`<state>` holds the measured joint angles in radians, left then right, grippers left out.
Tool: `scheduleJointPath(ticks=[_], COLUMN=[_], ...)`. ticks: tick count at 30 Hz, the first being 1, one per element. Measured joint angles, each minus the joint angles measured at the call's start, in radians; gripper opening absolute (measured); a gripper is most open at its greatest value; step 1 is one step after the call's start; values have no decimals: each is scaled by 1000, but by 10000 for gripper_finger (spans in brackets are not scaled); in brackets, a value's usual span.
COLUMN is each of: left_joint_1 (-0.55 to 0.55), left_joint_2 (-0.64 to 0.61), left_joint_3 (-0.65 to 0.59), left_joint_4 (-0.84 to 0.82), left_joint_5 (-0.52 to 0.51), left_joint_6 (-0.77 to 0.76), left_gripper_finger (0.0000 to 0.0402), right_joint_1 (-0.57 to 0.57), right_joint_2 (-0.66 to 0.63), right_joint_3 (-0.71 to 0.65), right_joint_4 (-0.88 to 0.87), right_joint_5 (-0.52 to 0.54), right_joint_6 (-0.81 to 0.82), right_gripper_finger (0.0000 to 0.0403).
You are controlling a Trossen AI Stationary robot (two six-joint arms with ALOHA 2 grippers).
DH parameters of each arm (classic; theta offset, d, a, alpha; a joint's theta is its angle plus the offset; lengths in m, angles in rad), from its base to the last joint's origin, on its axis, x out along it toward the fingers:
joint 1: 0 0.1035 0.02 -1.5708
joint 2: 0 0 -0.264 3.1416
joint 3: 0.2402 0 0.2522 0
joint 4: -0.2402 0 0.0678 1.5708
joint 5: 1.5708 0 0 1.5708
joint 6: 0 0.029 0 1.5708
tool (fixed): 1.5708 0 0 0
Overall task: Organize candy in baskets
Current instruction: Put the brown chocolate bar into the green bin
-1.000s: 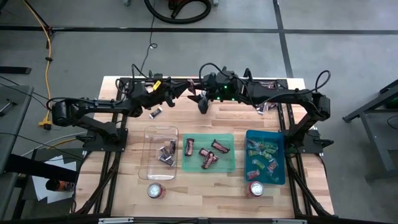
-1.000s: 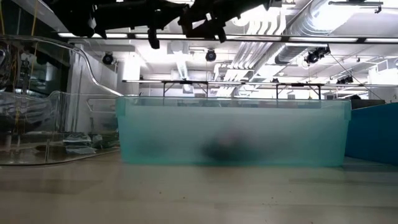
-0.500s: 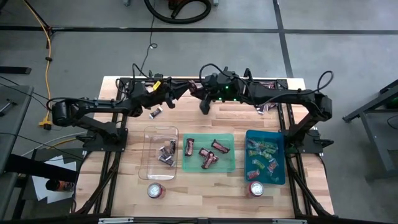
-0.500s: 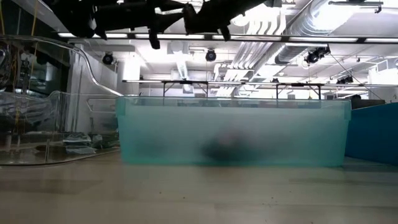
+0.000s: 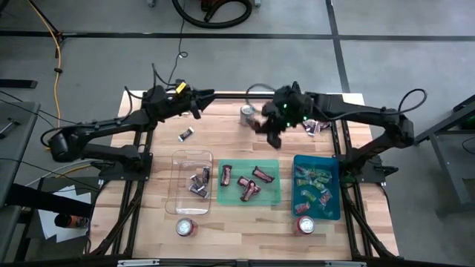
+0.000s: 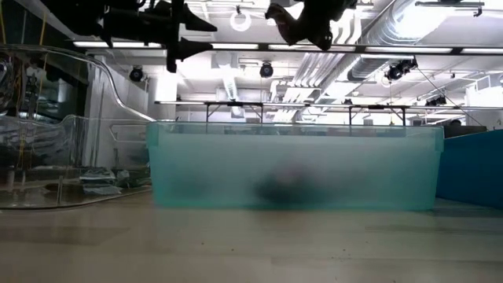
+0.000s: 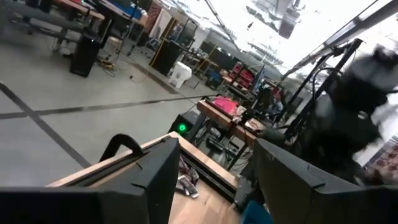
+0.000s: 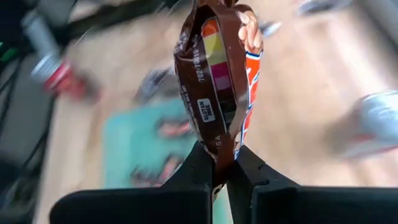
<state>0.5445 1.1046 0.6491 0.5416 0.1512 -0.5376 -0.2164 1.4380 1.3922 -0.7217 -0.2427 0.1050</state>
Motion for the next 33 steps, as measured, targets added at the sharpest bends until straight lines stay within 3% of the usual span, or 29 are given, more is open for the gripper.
scheduleJointPath(ticks=[11, 17, 20, 25, 33], left_joint_1=[-15, -16, -16, -16, -16], left_joint_2=[-2, -2, -2, -2, -2], left_joint_3=[0, 0, 0, 0, 0], left_joint_4=[-34, -99, -150, -215, -234], left_joint_5=[-4, -4, -4, -4, -4], left_joint_6=[-8, -8, -8, -6, 60], left_gripper_finger=[192, 193, 193, 193, 193], right_joint_1=[174, 223, 259, 307, 301], right_joint_2=[270, 398, 435, 473, 512], right_joint_3=[0, 0, 0, 0, 0], right_joint_4=[-64, -73, -77, -97, -122], right_joint_5=[-165, -167, -138, 3, 93], right_joint_6=[-122, -13, 62, 170, 374], right_gripper_finger=[5, 5, 6, 6, 6])
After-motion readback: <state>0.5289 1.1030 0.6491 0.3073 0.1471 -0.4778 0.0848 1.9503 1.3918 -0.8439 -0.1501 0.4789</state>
